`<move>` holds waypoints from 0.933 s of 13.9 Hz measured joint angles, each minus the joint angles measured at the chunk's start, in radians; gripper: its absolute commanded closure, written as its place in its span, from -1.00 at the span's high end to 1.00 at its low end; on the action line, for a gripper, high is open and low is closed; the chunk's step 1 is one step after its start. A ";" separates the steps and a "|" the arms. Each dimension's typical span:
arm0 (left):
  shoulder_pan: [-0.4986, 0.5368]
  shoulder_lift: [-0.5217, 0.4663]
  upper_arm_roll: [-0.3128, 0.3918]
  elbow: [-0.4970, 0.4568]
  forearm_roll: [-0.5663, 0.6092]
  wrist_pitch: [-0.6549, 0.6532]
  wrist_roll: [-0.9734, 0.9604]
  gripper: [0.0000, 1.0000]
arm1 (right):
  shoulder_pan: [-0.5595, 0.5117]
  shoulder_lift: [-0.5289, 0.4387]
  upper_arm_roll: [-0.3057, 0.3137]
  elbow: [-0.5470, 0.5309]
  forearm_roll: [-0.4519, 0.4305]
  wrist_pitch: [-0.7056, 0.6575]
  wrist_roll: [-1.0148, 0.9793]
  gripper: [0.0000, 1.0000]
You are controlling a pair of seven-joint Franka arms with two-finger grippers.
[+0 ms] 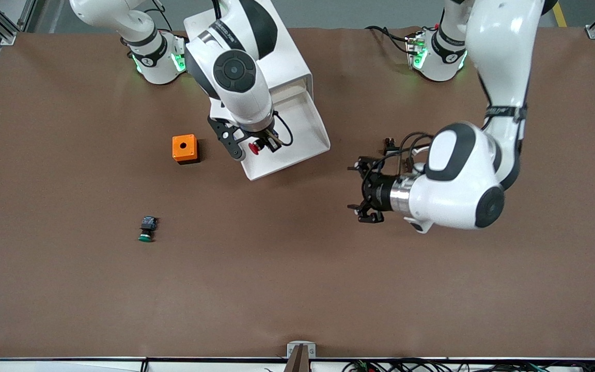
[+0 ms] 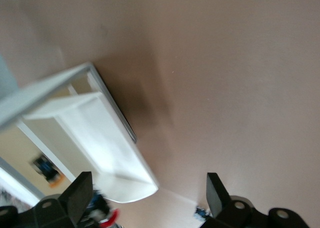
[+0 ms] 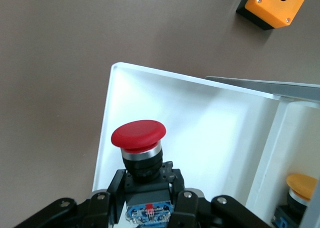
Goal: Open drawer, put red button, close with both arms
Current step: 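Lower the red button into the open drawer and open the right gripper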
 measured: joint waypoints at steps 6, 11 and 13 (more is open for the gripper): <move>-0.034 -0.094 -0.003 -0.021 0.227 -0.025 0.557 1.00 | 0.014 0.039 -0.002 -0.044 0.054 0.103 0.056 -0.95; -0.040 -0.093 -0.003 -0.032 0.303 0.004 0.783 1.00 | 0.060 0.080 -0.002 -0.061 0.055 0.173 0.139 -0.85; -0.042 -0.093 -0.005 -0.037 0.342 0.013 0.817 1.00 | 0.066 0.089 -0.002 -0.061 0.055 0.184 0.145 -0.65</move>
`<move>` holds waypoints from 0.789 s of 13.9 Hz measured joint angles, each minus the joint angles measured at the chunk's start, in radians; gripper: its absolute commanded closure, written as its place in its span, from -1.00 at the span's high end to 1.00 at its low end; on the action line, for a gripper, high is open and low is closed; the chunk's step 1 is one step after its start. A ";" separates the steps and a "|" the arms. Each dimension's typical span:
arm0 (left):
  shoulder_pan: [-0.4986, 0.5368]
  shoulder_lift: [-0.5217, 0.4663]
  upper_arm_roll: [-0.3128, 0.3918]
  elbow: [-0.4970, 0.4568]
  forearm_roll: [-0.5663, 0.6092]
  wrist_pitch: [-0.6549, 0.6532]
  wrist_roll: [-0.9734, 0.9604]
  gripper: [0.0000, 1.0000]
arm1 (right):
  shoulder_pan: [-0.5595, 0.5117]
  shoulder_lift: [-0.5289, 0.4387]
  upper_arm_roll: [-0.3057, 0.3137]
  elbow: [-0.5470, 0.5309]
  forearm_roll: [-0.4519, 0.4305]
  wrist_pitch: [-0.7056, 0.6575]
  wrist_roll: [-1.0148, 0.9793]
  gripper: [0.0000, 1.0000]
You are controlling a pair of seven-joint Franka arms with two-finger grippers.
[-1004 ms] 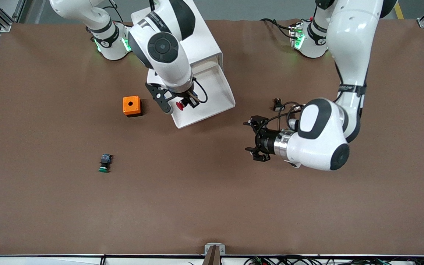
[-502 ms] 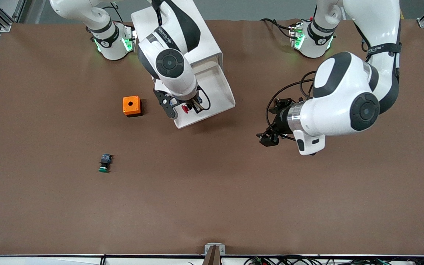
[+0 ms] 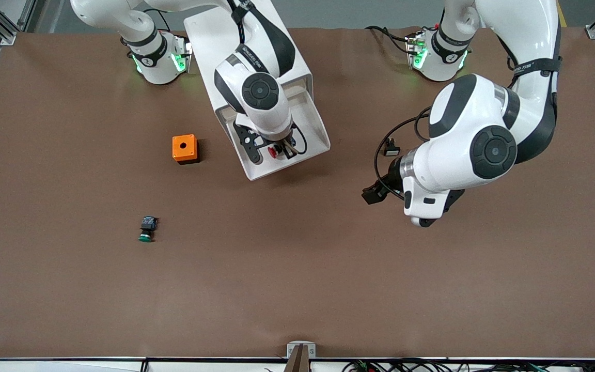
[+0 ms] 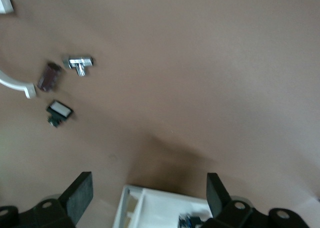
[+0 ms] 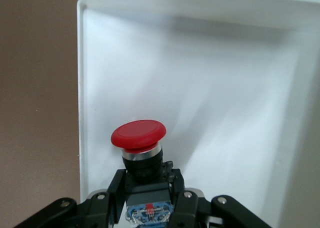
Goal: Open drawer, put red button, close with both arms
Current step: 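Lower the red button into the open drawer and open the right gripper, then withdraw the right gripper while the left gripper moves to the drawer front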
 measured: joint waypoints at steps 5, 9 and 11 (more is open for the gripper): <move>-0.006 0.008 -0.016 -0.022 0.031 0.074 0.035 1.00 | 0.000 0.002 -0.004 0.000 0.000 -0.017 0.002 1.00; -0.076 0.051 -0.024 -0.101 0.058 0.224 0.054 1.00 | -0.015 -0.014 -0.024 0.084 -0.005 -0.178 0.002 1.00; -0.117 0.079 -0.029 -0.112 0.115 0.259 0.078 1.00 | -0.063 -0.036 -0.030 0.180 -0.012 -0.319 -0.019 1.00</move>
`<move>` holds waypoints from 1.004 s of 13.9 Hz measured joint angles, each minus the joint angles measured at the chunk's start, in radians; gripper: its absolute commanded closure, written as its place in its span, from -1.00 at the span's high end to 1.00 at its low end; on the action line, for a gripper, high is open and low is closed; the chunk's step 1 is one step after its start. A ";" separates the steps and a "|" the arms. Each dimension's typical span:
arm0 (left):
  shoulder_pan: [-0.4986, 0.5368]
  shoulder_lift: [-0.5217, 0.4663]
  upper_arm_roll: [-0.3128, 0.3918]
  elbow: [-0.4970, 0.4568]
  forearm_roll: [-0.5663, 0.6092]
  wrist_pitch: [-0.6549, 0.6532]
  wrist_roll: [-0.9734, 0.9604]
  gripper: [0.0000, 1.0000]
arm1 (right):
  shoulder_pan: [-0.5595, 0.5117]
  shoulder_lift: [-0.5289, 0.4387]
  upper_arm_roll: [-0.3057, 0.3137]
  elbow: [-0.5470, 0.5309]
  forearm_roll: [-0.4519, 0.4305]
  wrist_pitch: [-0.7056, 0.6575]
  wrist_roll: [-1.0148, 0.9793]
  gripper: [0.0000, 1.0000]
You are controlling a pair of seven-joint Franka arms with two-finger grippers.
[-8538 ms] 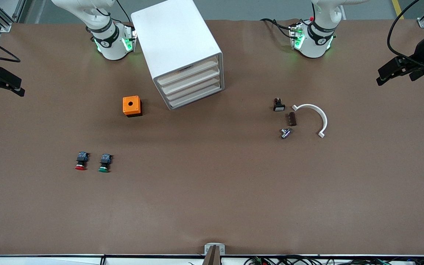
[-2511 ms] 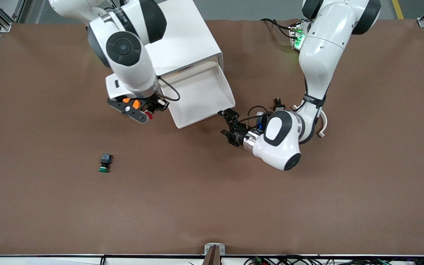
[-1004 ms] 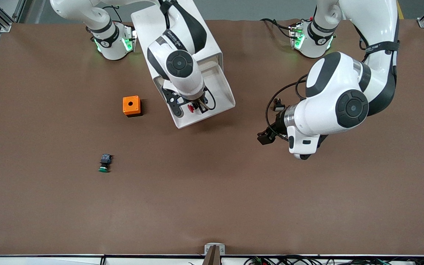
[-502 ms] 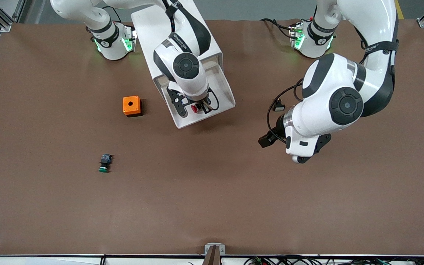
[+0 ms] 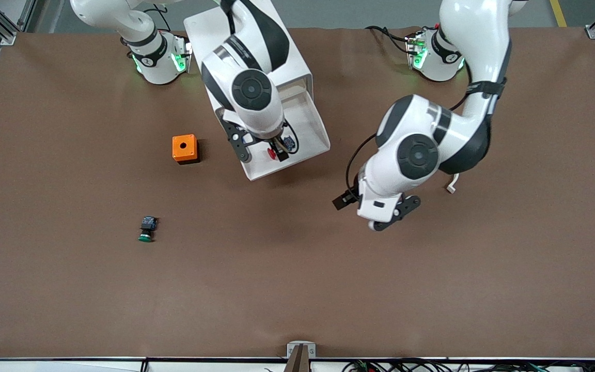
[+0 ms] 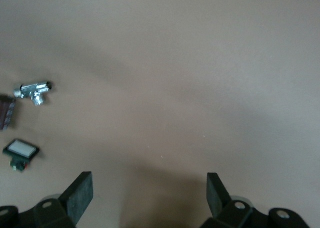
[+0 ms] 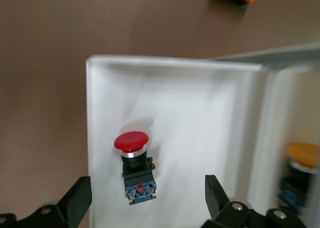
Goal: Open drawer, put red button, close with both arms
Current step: 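Withdraw the right gripper while the left gripper moves to the drawer front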
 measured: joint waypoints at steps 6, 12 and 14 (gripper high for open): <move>-0.075 0.005 -0.002 0.001 0.070 0.010 0.053 1.00 | -0.204 -0.050 -0.007 0.197 -0.004 -0.293 -0.382 1.00; -0.065 -0.004 0.004 0.011 0.070 0.026 0.062 1.00 | -0.431 -0.101 -0.009 0.204 -0.008 -0.343 -0.916 1.00; -0.062 -0.006 0.007 0.011 0.070 0.026 0.062 1.00 | -0.500 -0.108 -0.010 0.204 -0.013 -0.347 -1.078 1.00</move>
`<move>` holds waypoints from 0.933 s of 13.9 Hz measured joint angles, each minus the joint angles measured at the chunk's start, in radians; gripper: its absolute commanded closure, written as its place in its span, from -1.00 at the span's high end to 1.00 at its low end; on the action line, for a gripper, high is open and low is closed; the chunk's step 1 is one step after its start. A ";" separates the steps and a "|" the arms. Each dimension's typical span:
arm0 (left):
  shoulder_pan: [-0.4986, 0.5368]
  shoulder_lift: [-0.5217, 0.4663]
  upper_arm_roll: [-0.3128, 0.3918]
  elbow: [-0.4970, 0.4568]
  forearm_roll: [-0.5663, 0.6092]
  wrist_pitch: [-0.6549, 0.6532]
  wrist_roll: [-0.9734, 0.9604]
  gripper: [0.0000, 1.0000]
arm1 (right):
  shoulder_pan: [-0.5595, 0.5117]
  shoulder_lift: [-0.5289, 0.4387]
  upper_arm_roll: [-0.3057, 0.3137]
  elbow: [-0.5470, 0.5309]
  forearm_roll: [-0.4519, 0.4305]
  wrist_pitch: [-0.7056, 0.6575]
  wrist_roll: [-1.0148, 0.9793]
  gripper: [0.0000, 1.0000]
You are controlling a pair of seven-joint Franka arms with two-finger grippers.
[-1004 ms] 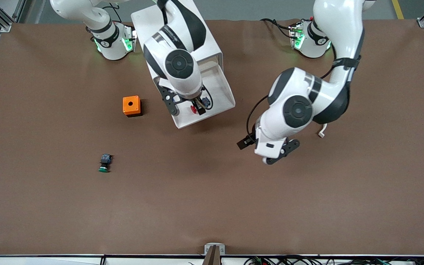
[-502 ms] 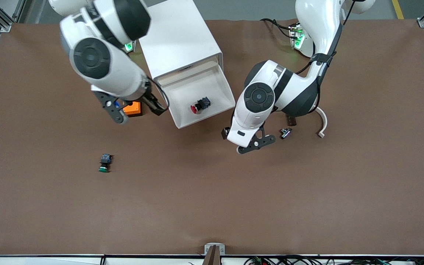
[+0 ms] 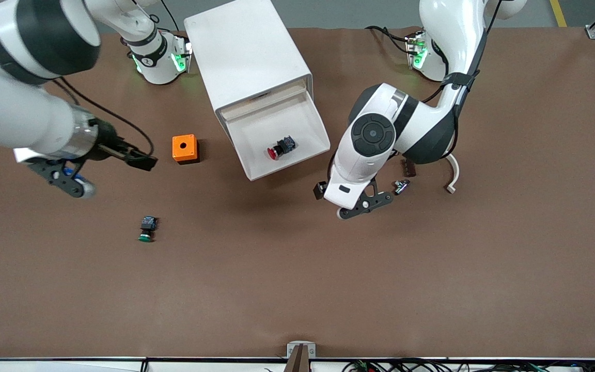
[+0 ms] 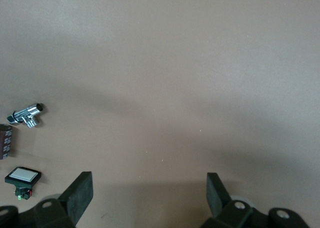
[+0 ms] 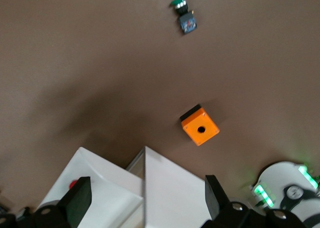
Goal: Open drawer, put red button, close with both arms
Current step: 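Withdraw the right gripper while the left gripper moves to the drawer front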
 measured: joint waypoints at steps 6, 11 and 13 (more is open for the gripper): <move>0.006 -0.003 0.001 0.002 0.000 0.000 -0.001 1.00 | -0.101 -0.023 0.001 0.000 -0.103 -0.008 -0.350 1.00; -0.001 0.008 0.000 -0.006 0.000 0.050 0.000 1.00 | -0.131 -0.051 0.001 0.000 -0.124 -0.008 -0.473 1.00; -0.006 0.047 -0.002 -0.016 0.000 0.133 0.000 1.00 | -0.152 -0.058 0.001 -0.007 -0.124 -0.007 -0.509 1.00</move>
